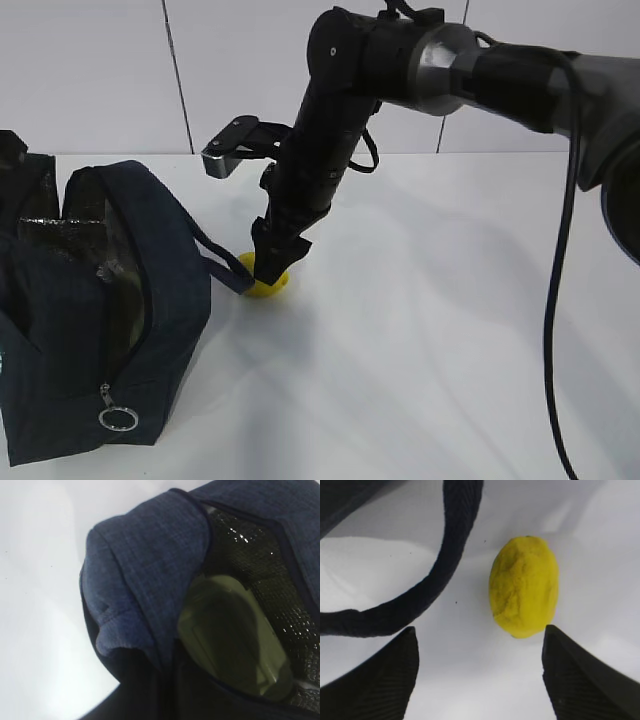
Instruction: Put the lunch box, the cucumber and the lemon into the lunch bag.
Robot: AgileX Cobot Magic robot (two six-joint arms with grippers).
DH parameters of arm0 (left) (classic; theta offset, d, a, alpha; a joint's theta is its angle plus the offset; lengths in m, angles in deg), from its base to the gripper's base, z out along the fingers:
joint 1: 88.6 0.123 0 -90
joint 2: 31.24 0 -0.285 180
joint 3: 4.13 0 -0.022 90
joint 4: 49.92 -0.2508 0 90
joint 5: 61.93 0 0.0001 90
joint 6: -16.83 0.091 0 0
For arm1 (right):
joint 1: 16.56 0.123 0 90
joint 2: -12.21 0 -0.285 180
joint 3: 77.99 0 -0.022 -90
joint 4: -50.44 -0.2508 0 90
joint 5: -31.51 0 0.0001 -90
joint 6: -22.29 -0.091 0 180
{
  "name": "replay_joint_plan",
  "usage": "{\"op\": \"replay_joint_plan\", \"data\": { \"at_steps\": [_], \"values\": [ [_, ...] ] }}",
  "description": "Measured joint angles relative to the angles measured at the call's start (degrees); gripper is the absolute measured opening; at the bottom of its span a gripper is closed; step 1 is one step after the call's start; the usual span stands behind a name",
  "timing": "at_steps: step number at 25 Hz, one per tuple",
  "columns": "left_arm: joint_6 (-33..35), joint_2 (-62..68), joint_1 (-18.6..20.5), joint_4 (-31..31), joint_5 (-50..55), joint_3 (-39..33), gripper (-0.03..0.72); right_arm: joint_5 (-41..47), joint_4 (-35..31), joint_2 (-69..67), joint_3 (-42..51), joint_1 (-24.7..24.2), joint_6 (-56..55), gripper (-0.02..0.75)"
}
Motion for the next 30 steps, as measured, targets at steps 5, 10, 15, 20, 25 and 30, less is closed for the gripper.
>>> {"op": "replay_joint_plan", "data": {
  "at_steps": [5, 10, 15, 20, 25, 30],
  "values": [
    [0.00, 0.00, 0.00, 0.00, 0.00, 0.00, -0.005, -1.56, -0.51, -0.59, 0.00, -0.09, 6.21, 0.580],
    [0.00, 0.00, 0.00, 0.00, 0.00, 0.00, -0.005, -5.46, -1.29, -1.55, 0.00, -0.21, 9.31, 0.580],
    [0.00, 0.00, 0.00, 0.00, -0.10, 0.00, -0.005, -7.56, -1.92, -2.44, 0.00, -0.21, 11.29, 0.586],
    [0.00, 0.00, 0.00, 0.00, -0.21, 0.00, -0.005, -8.17, -2.84, -4.13, 0.00, -0.21, 11.92, 0.598],
    [0.00, 0.00, 0.00, 0.00, -0.29, 0.00, -0.005, -9.92, -3.35, -6.05, 0.00, -0.21, 12.27, 0.599],
    [0.00, 0.00, 0.00, -0.04, -0.43, 0.00, -0.005, -12.13, -3.49, -6.62, 0.00, -0.21, 12.37, 0.578]
  ]
}}
